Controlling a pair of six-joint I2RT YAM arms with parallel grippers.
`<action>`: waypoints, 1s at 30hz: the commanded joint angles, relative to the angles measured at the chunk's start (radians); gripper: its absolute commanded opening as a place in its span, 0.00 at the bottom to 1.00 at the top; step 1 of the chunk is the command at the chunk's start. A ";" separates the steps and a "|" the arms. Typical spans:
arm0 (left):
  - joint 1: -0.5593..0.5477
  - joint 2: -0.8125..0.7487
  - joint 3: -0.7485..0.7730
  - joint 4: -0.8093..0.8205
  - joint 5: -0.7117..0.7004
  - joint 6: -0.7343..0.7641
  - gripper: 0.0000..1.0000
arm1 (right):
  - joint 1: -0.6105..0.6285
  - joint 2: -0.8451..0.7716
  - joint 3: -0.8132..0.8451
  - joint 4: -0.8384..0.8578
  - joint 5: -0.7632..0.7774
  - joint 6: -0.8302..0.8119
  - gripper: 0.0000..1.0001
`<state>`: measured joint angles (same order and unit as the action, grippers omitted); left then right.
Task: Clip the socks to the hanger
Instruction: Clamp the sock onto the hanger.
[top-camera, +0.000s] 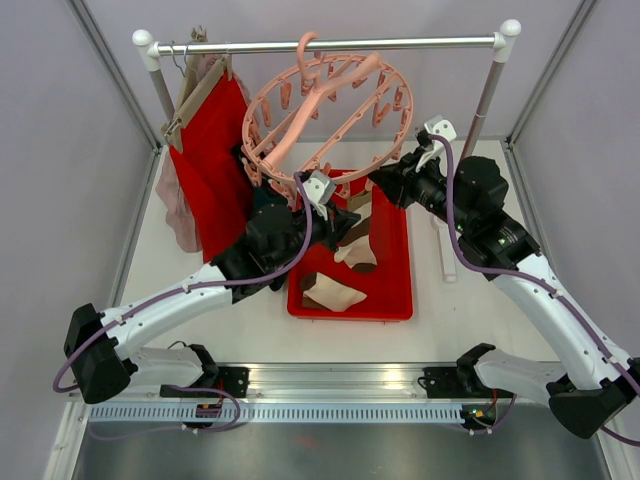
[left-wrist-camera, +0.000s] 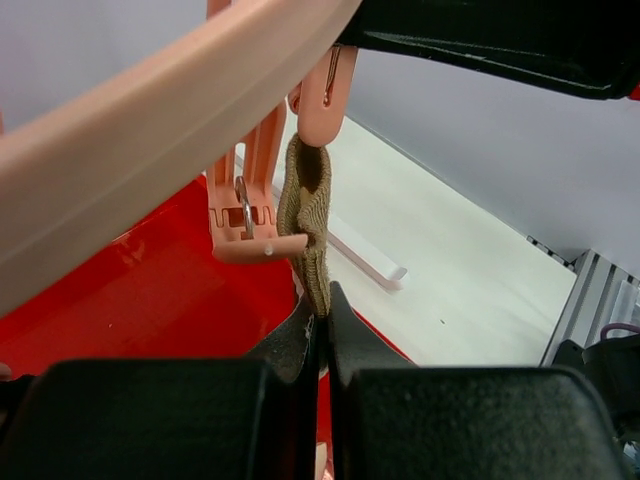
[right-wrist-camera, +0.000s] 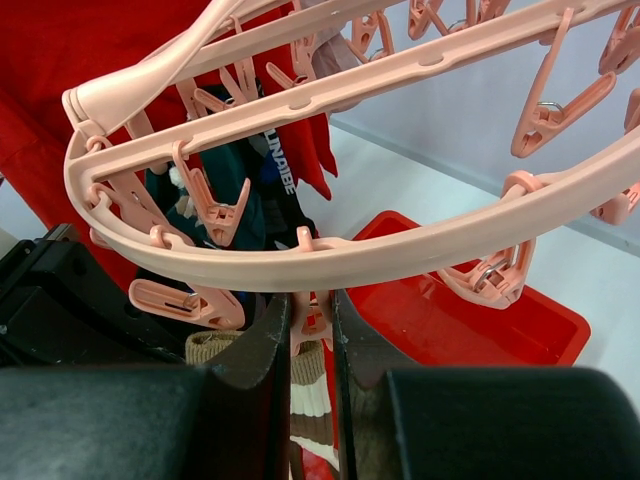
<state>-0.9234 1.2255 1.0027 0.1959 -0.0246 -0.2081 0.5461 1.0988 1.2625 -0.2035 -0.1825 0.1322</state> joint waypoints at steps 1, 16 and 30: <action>-0.006 -0.024 0.013 0.050 0.000 0.045 0.02 | 0.002 0.012 0.046 0.009 -0.006 0.014 0.02; -0.006 -0.023 0.050 0.060 -0.005 0.061 0.02 | 0.003 0.027 0.052 -0.011 -0.009 0.012 0.02; -0.006 0.012 0.105 0.054 -0.001 0.067 0.02 | 0.009 0.033 0.061 -0.028 -0.006 0.001 0.02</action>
<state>-0.9234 1.2282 1.0618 0.2012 -0.0246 -0.1734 0.5480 1.1278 1.2800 -0.2337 -0.1833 0.1349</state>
